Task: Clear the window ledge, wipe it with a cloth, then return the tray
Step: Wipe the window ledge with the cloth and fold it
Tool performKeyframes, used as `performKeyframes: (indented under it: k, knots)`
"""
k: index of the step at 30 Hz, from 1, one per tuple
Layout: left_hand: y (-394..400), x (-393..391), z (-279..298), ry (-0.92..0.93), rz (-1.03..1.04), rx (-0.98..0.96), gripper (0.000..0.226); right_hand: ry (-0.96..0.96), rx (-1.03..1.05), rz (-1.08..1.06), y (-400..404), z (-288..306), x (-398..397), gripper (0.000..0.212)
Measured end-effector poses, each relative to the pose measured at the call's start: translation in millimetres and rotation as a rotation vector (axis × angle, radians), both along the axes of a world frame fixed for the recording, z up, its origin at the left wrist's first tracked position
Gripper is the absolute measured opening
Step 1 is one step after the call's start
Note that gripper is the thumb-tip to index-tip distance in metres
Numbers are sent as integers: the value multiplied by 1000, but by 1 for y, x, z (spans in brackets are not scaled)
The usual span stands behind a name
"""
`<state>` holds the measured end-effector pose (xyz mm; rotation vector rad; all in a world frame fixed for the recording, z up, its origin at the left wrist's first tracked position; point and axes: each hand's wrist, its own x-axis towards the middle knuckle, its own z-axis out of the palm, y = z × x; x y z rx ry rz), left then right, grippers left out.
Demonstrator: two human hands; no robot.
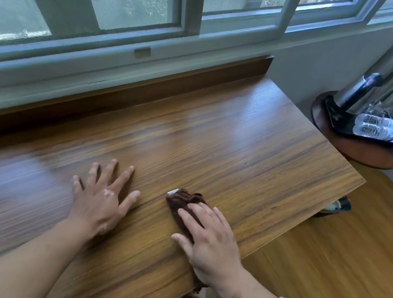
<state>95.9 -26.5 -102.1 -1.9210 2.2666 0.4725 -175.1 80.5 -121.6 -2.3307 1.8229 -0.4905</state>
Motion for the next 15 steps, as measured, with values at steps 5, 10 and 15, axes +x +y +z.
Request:
performKeyframes:
  k: [5, 10, 15]
  knots:
    - [-21, -30, -1, 0, 87, -9, 89, 35, 2, -100, -46, 6, -95, 55]
    - [-42, -42, -1, 0, 166, -15, 87, 66, -34, -172, -99, 9, -174, 56]
    - [-57, -52, 6, -34, 257, 44, 77, 36, -11, -220, -153, 7, -227, 49]
